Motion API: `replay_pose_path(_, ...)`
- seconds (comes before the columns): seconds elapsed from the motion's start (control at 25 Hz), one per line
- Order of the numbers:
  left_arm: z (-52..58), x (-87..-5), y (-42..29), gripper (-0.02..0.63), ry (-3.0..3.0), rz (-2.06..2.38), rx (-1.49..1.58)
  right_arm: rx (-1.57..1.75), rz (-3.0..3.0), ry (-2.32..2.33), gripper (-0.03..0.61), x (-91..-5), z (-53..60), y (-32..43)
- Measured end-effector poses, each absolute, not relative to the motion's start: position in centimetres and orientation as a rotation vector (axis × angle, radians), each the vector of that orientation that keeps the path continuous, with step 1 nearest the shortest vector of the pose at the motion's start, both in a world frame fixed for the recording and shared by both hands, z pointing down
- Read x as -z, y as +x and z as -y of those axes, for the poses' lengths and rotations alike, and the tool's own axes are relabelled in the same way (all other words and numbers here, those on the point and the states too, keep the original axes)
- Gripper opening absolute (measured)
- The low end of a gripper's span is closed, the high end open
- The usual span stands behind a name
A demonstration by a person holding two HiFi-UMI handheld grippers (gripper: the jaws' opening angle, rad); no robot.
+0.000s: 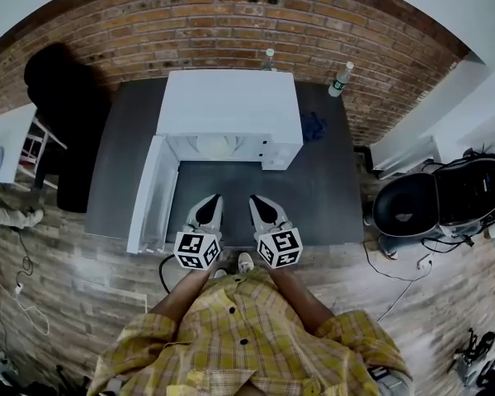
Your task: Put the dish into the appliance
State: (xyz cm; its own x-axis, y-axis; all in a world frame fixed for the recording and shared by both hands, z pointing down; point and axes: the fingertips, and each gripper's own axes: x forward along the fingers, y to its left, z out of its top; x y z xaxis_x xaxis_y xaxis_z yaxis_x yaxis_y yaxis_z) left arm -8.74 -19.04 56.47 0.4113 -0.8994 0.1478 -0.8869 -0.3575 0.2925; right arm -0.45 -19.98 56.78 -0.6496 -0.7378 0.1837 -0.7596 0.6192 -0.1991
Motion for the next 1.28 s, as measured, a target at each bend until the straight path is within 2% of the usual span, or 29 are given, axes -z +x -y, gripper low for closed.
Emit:
replay_pose_path(0.28,17.6,-55.5,-8.4,-0.005,2.466,1.621,-0.071,-0.369,2.755,1.27,0.005,-56.4,19.5,-0.5)
replay_pose_path(1.28,16.8,-55.4,-8.3,-0.005,2.502,1.646,-0.109,-0.293,2.759,1.243,0.005,-56.0,18.7,-0.8)
